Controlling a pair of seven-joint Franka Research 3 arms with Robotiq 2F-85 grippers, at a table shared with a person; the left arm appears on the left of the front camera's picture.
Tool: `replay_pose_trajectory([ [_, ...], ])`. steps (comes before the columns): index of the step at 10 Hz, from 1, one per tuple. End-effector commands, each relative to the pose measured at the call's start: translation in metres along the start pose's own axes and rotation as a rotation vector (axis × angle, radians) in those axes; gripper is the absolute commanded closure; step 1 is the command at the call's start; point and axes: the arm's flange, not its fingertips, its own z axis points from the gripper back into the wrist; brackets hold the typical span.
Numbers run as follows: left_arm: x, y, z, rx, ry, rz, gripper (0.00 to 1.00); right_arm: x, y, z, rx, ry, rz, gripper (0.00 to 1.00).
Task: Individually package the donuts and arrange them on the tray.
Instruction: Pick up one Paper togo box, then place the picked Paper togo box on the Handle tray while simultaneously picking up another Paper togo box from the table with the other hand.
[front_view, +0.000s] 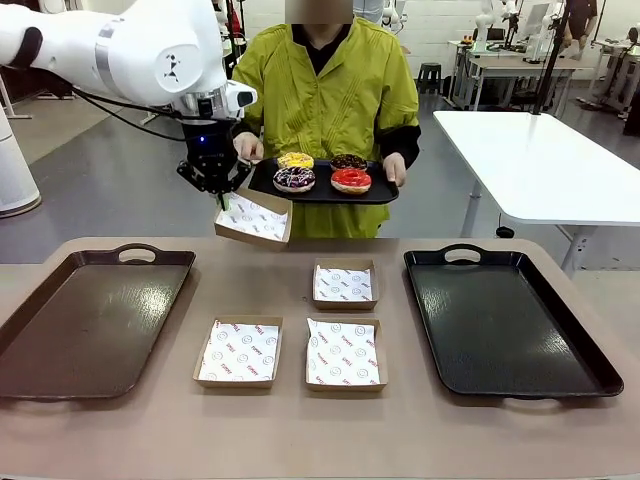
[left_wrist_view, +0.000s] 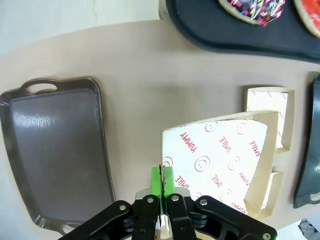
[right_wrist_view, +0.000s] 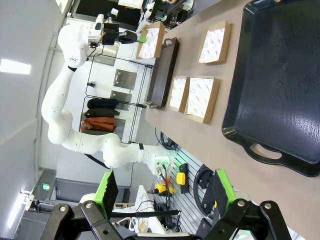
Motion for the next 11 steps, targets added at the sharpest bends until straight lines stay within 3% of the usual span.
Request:
replay_pose_trajectory([
  [1,-0.0009,0.0017,0.0002,0.014,0.01,0.037,1.0,-0.0001,-0.0008,0.0006,0.013,-0.002,0.014,0.0],
  [11,0.0,0.0,0.0,0.0,0.0,0.0,1.0,-0.0001,-0.0008,0.0006,0.013,-0.002,0.014,0.0],
])
